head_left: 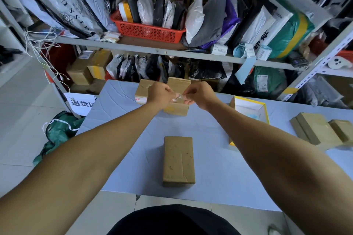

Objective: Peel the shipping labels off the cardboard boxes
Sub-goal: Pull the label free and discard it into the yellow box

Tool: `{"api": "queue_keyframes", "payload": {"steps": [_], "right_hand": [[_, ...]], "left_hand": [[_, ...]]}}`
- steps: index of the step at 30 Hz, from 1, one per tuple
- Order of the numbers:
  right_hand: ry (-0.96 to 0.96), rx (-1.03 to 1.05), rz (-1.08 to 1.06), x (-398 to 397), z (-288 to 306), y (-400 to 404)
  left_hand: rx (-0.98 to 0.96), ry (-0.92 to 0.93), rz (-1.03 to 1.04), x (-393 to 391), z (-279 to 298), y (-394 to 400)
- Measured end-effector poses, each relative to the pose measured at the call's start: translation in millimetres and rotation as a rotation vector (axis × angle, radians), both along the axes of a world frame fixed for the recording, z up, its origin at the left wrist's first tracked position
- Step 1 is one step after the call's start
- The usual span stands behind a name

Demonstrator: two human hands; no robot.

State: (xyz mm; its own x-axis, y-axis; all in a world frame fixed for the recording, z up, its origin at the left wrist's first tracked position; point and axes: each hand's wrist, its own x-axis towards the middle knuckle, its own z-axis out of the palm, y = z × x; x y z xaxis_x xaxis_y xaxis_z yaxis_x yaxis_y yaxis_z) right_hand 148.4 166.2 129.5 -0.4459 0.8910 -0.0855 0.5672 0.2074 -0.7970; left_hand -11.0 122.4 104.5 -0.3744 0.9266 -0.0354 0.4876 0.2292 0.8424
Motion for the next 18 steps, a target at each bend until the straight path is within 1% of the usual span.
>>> {"api": "queue_keyframes", "payload": {"steps": [4, 7, 9, 12, 14, 16, 17, 18], "right_hand": [[-0.019, 0.001, 0.032, -3.6, -3.8, -2.1], [-0.056, 0.052, -0.019, -2.9, -5.7, -4.5], [-0.04, 0.065, -0.086, -1.7, -9.0, -3.2], [0.039, 0.042, -0.183, -0.3, -14.0, -1.5], [0.049, 0.03, -0.152, 1.4, -14.8, 0.2], [0.046, 0.013, -0.127, 3.9, -12.7, 2.4], [0.039, -0.004, -0.122, 4.8, -11.9, 3.3], [0.029, -0.019, -0.117, 5.4, -11.2, 4.0]], "left_hand": [[-0.011, 0.059, 0.012, 13.2, 0.5, 2.1], [-0.031, 0.01, -0.042, 17.5, 0.1, 5.5], [-0.052, -0.018, -0.098, 18.8, 5.3, 7.0], [-0.103, -0.166, -0.144, 14.4, 9.3, 8.1], [-0.133, -0.274, -0.196, 10.0, 9.1, 5.5], [-0.138, -0.325, -0.261, 5.5, 6.6, 3.8], [-0.129, -0.275, -0.311, 4.8, 7.1, 2.0], [-0.116, -0.168, -0.364, 4.9, 7.4, 1.0]]}}
